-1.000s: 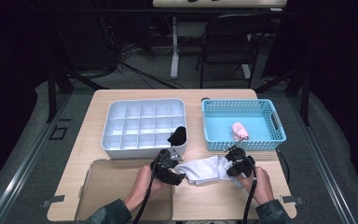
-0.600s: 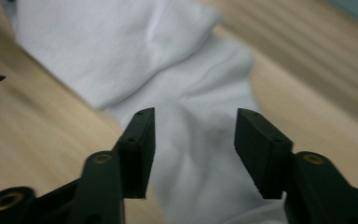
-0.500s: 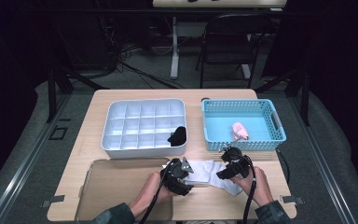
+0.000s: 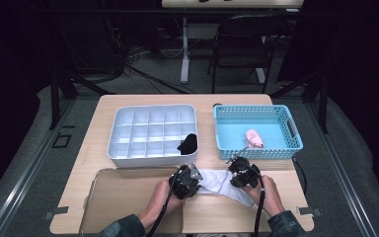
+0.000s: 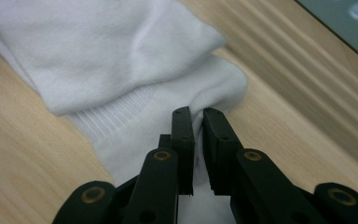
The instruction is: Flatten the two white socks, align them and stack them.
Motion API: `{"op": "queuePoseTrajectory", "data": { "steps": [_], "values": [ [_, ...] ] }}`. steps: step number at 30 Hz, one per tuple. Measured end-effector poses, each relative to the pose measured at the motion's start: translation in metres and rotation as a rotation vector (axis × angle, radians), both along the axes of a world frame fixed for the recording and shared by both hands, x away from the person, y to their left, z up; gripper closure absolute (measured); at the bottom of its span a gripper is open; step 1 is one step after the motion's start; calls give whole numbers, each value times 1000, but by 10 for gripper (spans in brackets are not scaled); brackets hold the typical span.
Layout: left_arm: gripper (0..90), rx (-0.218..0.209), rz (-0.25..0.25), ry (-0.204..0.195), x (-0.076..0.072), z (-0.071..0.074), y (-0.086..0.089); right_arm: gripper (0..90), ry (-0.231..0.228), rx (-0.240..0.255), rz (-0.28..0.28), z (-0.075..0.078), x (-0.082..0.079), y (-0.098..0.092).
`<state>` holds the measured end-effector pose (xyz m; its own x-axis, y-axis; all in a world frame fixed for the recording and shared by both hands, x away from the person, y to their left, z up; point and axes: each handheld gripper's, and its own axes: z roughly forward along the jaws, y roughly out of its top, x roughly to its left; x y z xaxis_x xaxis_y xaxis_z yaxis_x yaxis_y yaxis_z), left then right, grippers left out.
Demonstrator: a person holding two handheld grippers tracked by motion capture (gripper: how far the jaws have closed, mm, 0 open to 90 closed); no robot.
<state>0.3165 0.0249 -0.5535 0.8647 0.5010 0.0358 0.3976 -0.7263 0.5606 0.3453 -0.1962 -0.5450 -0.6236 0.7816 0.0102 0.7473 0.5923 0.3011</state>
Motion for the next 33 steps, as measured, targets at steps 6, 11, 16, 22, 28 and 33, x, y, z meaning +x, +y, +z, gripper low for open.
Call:
{"op": "queuePoseTrajectory", "data": {
  "steps": [6,11,16,22,28,33],
  "values": [
    [833,-27,57,-16,4,2,5,829,10,17,-191,11,-2,-25],
    [761,-30,69,-2,7,2,7,626,26,-40,-230,13,-1,-41],
    [558,-24,59,17,5,3,6,456,22,-1,-87,24,-7,-43],
    [396,-24,43,16,2,8,5,375,10,-17,126,15,-14,-25],
    [318,-35,9,34,1,14,8,472,24,-36,193,1,-10,-11],
    [313,-30,2,40,-1,18,11,660,9,-19,178,-1,-10,-9]
  ]
}}
